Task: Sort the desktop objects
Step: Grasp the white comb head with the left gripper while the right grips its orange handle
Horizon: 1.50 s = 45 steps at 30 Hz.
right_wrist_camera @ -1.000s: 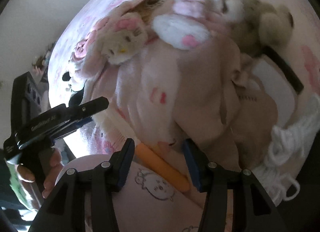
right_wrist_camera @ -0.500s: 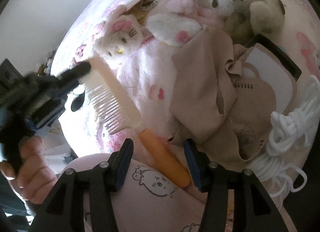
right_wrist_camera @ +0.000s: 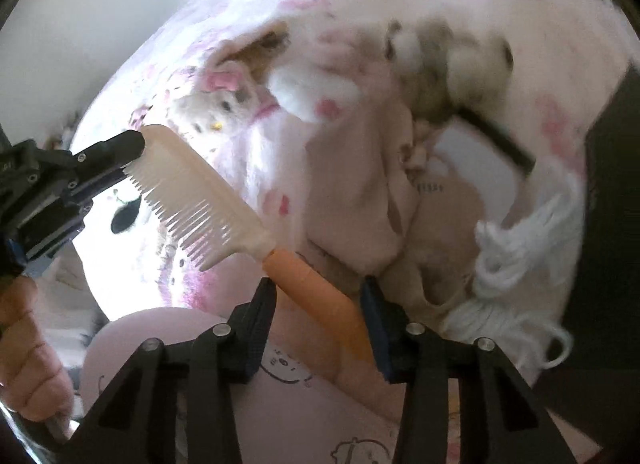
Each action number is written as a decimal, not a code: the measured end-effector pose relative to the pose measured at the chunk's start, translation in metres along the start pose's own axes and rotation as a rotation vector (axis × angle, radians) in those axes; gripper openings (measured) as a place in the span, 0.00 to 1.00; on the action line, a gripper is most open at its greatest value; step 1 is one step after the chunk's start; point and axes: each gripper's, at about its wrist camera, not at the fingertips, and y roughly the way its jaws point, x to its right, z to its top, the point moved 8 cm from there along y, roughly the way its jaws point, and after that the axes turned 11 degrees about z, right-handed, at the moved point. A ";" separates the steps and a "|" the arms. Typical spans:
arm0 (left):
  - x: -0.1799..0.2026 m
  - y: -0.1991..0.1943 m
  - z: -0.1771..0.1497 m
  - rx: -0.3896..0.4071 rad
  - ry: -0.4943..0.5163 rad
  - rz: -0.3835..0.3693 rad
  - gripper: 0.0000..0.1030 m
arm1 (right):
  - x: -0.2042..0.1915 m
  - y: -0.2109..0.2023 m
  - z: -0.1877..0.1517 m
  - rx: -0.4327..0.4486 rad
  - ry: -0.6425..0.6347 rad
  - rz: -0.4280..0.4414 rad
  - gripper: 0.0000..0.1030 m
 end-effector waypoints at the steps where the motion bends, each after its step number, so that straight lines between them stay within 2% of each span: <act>1: -0.002 -0.003 0.001 0.008 -0.006 -0.019 0.06 | -0.003 -0.001 0.002 0.008 -0.012 0.008 0.39; 3: -0.003 -0.003 0.001 0.014 -0.007 -0.038 0.06 | -0.004 -0.004 0.003 0.007 -0.024 0.023 0.39; 5: -0.008 0.005 0.001 0.006 0.002 -0.016 0.07 | -0.002 -0.005 0.003 0.001 -0.018 0.039 0.39; 7: -0.019 0.015 -0.002 -0.003 0.008 0.051 0.08 | 0.009 -0.007 0.000 -0.014 0.016 0.043 0.39; 8: -0.025 0.018 -0.004 -0.009 0.011 0.082 0.09 | 0.018 -0.009 -0.001 -0.019 0.033 0.015 0.40; 10: -0.038 0.030 -0.011 -0.072 0.024 0.139 0.12 | 0.034 -0.012 -0.006 -0.031 0.068 -0.010 0.40; 12: -0.049 0.040 -0.019 -0.139 0.071 0.227 0.17 | 0.043 -0.013 -0.013 -0.057 0.131 0.052 0.40; 13: -0.055 0.042 -0.021 -0.147 0.073 0.249 0.25 | 0.047 -0.013 -0.019 -0.078 0.191 0.117 0.40; 15: -0.059 0.040 -0.019 -0.144 0.029 0.200 0.35 | 0.049 -0.009 -0.028 -0.106 0.289 0.222 0.40; 16: -0.060 0.039 -0.016 -0.138 0.012 0.178 0.37 | 0.055 -0.009 -0.024 -0.111 0.312 0.242 0.40; 20: -0.064 0.036 0.000 -0.088 -0.003 0.181 0.38 | 0.053 0.004 -0.031 -0.106 0.339 0.233 0.41; 21: -0.064 0.040 0.001 -0.097 0.004 0.176 0.38 | 0.061 0.000 -0.042 -0.107 0.341 0.225 0.42; 24: -0.063 0.057 -0.008 -0.179 0.020 0.162 0.38 | 0.060 0.020 -0.039 -0.110 0.366 0.233 0.42; 29: -0.060 0.065 -0.015 -0.213 0.041 0.162 0.38 | 0.062 0.011 -0.034 -0.049 0.377 0.236 0.42; 31: -0.056 0.062 -0.014 -0.225 0.054 0.157 0.31 | 0.062 0.009 -0.031 -0.032 0.383 0.246 0.42; 35: -0.045 0.048 -0.016 -0.191 0.115 0.223 0.23 | 0.047 0.026 -0.023 -0.021 0.388 0.253 0.42; 40: -0.016 0.018 -0.021 -0.139 0.173 0.210 0.22 | 0.025 -0.012 -0.017 0.040 0.324 0.238 0.42; 45: 0.034 -0.009 -0.025 -0.095 0.241 0.145 0.22 | 0.043 -0.077 -0.011 0.142 0.305 0.215 0.42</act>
